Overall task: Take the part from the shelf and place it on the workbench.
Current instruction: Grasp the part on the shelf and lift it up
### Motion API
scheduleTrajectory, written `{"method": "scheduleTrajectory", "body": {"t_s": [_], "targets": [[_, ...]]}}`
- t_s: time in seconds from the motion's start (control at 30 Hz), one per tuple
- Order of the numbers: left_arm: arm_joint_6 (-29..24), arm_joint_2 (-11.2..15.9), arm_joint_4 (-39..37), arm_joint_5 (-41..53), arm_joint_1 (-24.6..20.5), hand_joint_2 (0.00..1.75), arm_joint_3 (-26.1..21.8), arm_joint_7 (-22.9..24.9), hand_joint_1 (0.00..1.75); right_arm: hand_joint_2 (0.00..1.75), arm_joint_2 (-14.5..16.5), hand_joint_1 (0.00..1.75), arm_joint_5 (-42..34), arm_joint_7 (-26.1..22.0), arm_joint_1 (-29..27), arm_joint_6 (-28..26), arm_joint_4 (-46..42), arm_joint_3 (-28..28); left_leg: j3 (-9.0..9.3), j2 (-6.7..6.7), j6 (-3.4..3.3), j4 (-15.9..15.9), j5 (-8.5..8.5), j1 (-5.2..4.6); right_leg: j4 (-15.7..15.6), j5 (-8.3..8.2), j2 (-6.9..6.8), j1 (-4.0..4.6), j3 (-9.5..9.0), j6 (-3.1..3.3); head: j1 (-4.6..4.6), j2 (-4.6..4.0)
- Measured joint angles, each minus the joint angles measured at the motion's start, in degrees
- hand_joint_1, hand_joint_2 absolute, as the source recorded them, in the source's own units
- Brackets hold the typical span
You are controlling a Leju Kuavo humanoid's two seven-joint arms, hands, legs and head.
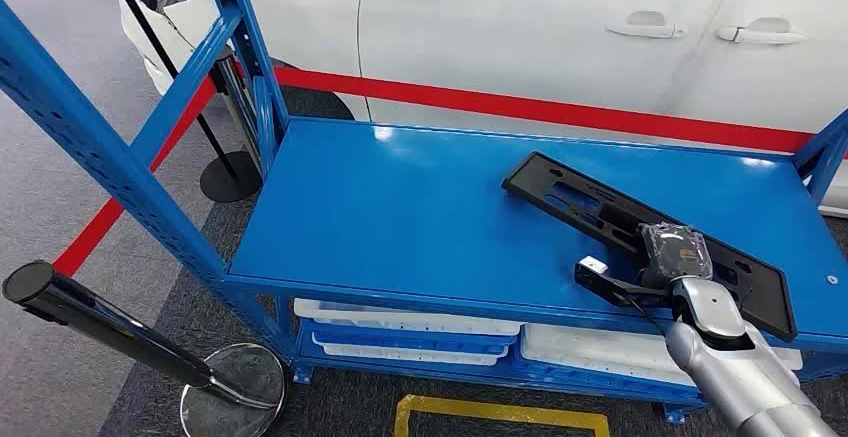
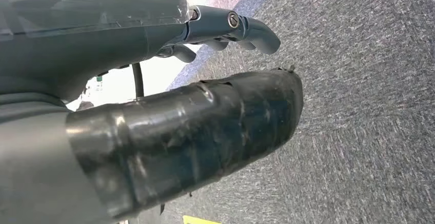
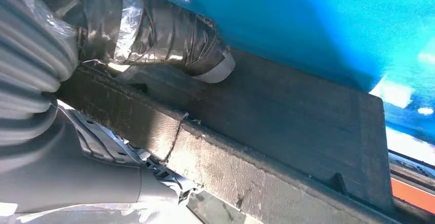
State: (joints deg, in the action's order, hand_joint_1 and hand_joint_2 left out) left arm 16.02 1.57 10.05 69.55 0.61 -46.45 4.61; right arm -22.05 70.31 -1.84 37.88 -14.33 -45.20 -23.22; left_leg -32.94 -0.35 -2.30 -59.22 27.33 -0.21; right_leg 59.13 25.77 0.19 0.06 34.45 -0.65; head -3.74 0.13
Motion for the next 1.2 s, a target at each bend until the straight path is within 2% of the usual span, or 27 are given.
{"method": "scheduleTrajectory", "body": {"t_s": [0.07,0.2,0.43,0.5,0.57,0.63,0.7,0.8,0.93,0.97,1.0,1.1,1.13,1.17,1.2], "targets": [[0.00,0.00,0.00,0.03,0.00,0.00,0.00,0.01,0.00,1.75,0.00,1.75,-0.04,0.00,0.00,0.01,-0.01,-0.02,0.01,0.00,0.00,0.00,0.00,0.00,0.00,0.00,0.00,0.00,0.00,0.00,-0.01,0.00],[-0.01,-0.02,0.00,0.20,0.01,1.75,-0.01,-0.64,0.00,1.75,-0.01,1.75,-0.44,0.00,-0.04,-0.08,-0.15,-0.09,0.04,0.01,0.00,0.00,0.00,0.00,0.00,0.00,0.01,0.00,-0.01,0.00,-0.01,0.00],[-0.49,-0.12,0.00,0.56,0.26,1.75,-0.27,-2.87,0.00,1.75,-1.79,1.75,-2.98,-0.86,-2.35,-1.41,-4.73,0.38,0.05,-0.01,-0.01,-0.01,0.00,-0.01,-0.01,0.01,0.00,0.00,-0.01,0.00,-0.01,0.00],[-1.16,-0.21,0.00,0.57,0.40,1.75,-0.69,-2.93,0.00,1.75,-3.53,1.75,-5.39,-2.31,-4.50,-2.84,-8.88,1.12,0.01,-0.06,-0.03,-0.09,0.02,-0.04,-0.04,0.01,-0.05,-0.03,0.02,-0.01,-0.02,0.00],[-2.80,-0.30,0.00,0.56,0.72,1.75,-1.25,-2.16,0.00,1.75,-6.78,1.75,-10.43,-4.39,-7.91,-5.91,-16.35,2.69,-0.09,-0.17,-0.11,-0.20,0.09,-0.13,-0.10,0.05,-0.16,-0.16,0.07,-0.08,-0.02,0.00],[-4.26,-0.31,0.00,0.55,1.21,1.75,-1.89,-0.71,0.00,1.75,-10.69,1.75,-16.53,-6.11,-11.46,-6.54,-25.69,6.24,-0.15,-0.24,-0.21,-0.23,0.21,-0.20,-0.12,0.13,-0.22,-0.35,0.09,-0.20,-0.03,0.00],[-4.83,-0.30,0.00,0.57,1.66,1.75,-2.58,0.71,0.00,1.75,-13.57,1.75,-21.00,-7.82,-14.58,-2.98,-34.71,11.38,-0.19,-0.24,-0.30,-0.24,0.33,-0.22,-0.11,0.20,-0.20,-0.42,0.09,-0.31,-0.03,0.00],[-5.15,-0.31,0.00,0.73,1.99,1.75,-3.42,2.18,0.00,1.75,-15.94,1.75,-23.37,-11.10,-19.14,1.18,-45.10,18.18,-0.29,-0.24,-0.48,-0.37,0.48,-0.29,-0.12,0.27,-0.23,-0.48,0.08,-0.47,-0.02,0.00],[-5.60,-0.32,0.00,1.15,2.06,1.75,-4.05,3.04,0.00,1.75,-17.78,1.75,-23.48,-13.21,-22.65,0.56,-51.84,22.41,-0.11,-0.22,-1.09,-0.11,0.05,-0.33,-0.09,0.20,-0.22,-0.61,-0.05,-0.99,-0.03,0.00],[-5.63,-0.34,0.00,1.20,2.08,1.75,-4.11,3.15,0.00,1.75,-18.36,1.75,-23.54,-13.40,-23.60,0.22,-53.01,23.27,0.05,-0.16,-1.35,0.34,-0.28,-0.21,0.46,0.85,-0.19,-0.59,0.04,-1.12,0.02,0.00],[-5.65,-0.36,0.00,1.24,2.09,1.75,-4.20,3.25,0.00,1.75,-18.94,1.75,-23.66,-13.57,-24.59,-0.15,-54.19,24.17,0.19,-0.10,-1.59,0.79,-0.60,-0.06,1.82,2.17,-0.15,-0.56,0.46,-1.20,0.09,0.00],[-5.66,-0.40,0.00,1.26,2.13,1.75,-4.53,3.46,0.00,1.75,-20.02,1.75,-24.36,-13.99,-27.21,-1.07,-57.19,26.50,-0.12,0.00,-1.85,0.99,-0.98,0.03,11.49,8.43,-0.08,-0.73,3.99,-1.48,0.26,0.00],[-5.66,-0.42,0.00,1.26,2.12,1.75,-4.63,3.50,0.00,1.75,-20.27,1.75,-24.61,-14.12,-27.95,-1.22,-58.01,27.09,-0.36,0.01,-1.85,0.78,-0.99,0.00,14.22,9.49,-0.10,-0.78,4.87,-1.53,0.26,0.00],[-5.66,-0.45,0.00,1.25,2.10,1.75,-4.72,3.52,0.00,1.75,-20.49,1.75,-24.81,-14.23,-28.59,-1.28,-58.67,27.50,-0.57,0.02,-1.84,0.58,-0.98,-0.02,15.22,9.50,-0.11,-0.81,4.97,-1.51,0.25,0.00],[-5.66,-0.48,0.00,1.27,2.08,1.75,-4.82,3.54,0.00,1.75,-20.81,1.75,-25.00,-14.33,-29.16,-1.25,-59.37,27.88,-0.74,0.00,-1.82,0.36,-0.97,-0.04,13.72,8.28,-0.12,-0.81,3.83,-1.40,0.26,0.00]]}}
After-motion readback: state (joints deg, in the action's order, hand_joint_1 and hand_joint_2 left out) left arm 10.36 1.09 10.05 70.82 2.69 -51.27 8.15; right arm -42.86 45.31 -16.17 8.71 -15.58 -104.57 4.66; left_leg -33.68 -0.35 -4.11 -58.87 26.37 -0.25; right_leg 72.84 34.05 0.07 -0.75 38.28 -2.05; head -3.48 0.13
